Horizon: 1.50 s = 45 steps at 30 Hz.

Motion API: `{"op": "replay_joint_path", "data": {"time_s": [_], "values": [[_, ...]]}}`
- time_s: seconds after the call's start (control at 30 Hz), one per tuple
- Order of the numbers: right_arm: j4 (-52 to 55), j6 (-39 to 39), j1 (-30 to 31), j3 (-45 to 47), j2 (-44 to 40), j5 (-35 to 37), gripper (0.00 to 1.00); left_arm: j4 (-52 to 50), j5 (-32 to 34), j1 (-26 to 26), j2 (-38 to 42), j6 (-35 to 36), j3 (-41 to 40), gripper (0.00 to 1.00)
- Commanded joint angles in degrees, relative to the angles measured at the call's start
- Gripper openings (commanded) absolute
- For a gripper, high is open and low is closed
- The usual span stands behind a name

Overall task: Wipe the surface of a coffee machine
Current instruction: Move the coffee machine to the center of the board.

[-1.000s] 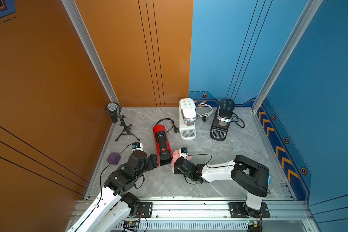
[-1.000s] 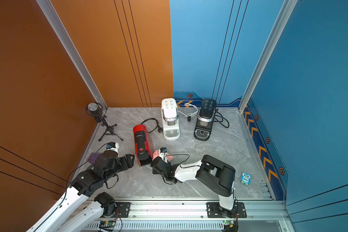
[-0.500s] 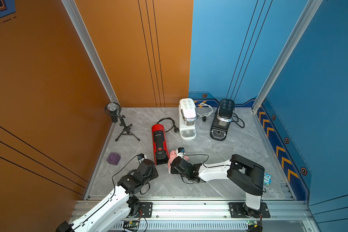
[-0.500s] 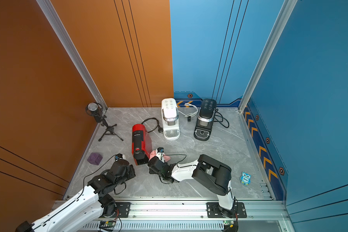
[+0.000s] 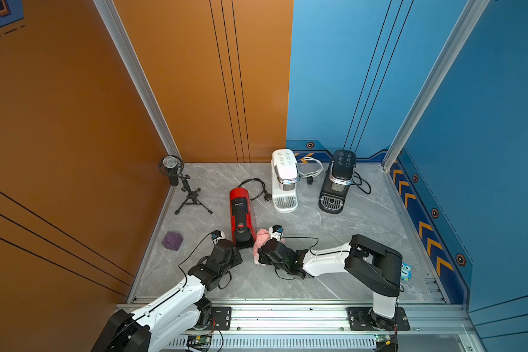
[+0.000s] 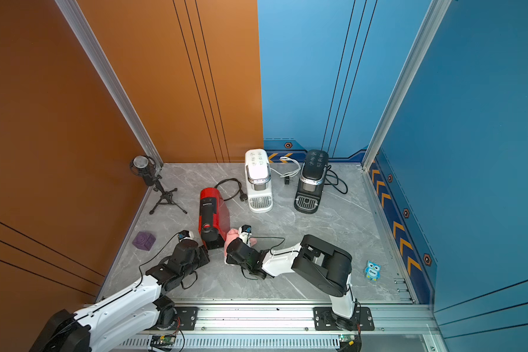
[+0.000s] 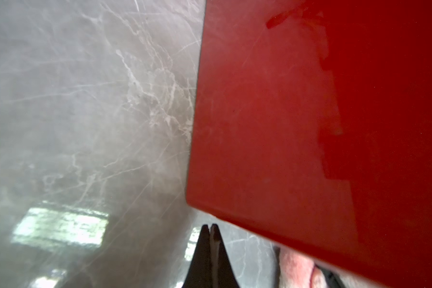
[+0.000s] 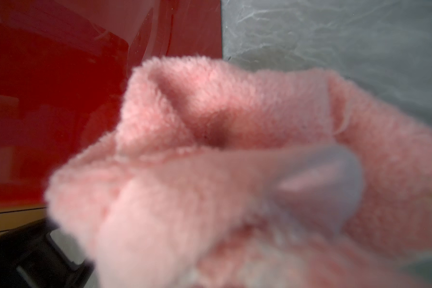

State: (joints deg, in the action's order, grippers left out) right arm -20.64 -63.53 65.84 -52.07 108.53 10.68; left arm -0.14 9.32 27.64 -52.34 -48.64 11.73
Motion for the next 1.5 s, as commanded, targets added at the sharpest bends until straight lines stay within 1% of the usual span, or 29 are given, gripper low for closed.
{"op": "replay_joint_path", "data": {"time_s": [0.0, 0.2, 0.33, 0.5, 0.7, 0.73, 0.9, 1.23, 1.33, 1.47], "values": [[6.2, -3.3, 2.7, 2.6, -0.1, -1.2, 0.0, 4.5, -1.5, -1.0, -2.4, 3.0, -0.3, 0.0], [2.9, -2.9, 2.0, 0.8, 1.4, -3.9, 0.0, 8.0, -3.1, -2.6, -7.8, 5.6, 1.2, 0.0], [6.6, 1.4, -0.8, -4.9, 3.7, -3.1, 0.0, 10.9, -3.7, -3.3, -12.5, 6.5, 2.4, 0.0], [8.9, 4.4, -5.0, -10.2, 6.9, -4.0, 0.0, 13.1, -4.5, -4.6, -17.5, 7.9, 4.8, 0.0], [10.8, 6.1, -8.3, -16.4, 9.9, -3.8, 0.0, 16.7, -6.7, -6.1, -25.0, 8.7, 8.3, 0.0], [11.3, 6.4, -9.0, -17.8, 12.0, -3.8, 0.0, 17.2, -6.9, -6.2, -26.6, 8.7, 9.2, 0.0], [13.4, 8.1, -11.4, -25.7, 16.8, -6.7, 0.0, 18.5, -7.4, -7.8, -32.6, 9.3, 13.0, 0.0], [16.9, 10.0, -14.2, -35.5, 22.7, -9.5, 0.0, 18.4, -12.2, -17.6, -37.3, 10.4, 18.6, 0.0], [18.2, 11.1, -14.4, -35.1, 21.8, -9.1, 0.0, 18.5, -13.9, -20.1, -38.2, 9.8, 19.5, 0.0], [17.7, 10.9, -14.3, -30.0, 17.7, -9.1, 0.0, 18.4, -14.3, -19.9, -36.1, 9.0, 18.5, 0.0]]}}
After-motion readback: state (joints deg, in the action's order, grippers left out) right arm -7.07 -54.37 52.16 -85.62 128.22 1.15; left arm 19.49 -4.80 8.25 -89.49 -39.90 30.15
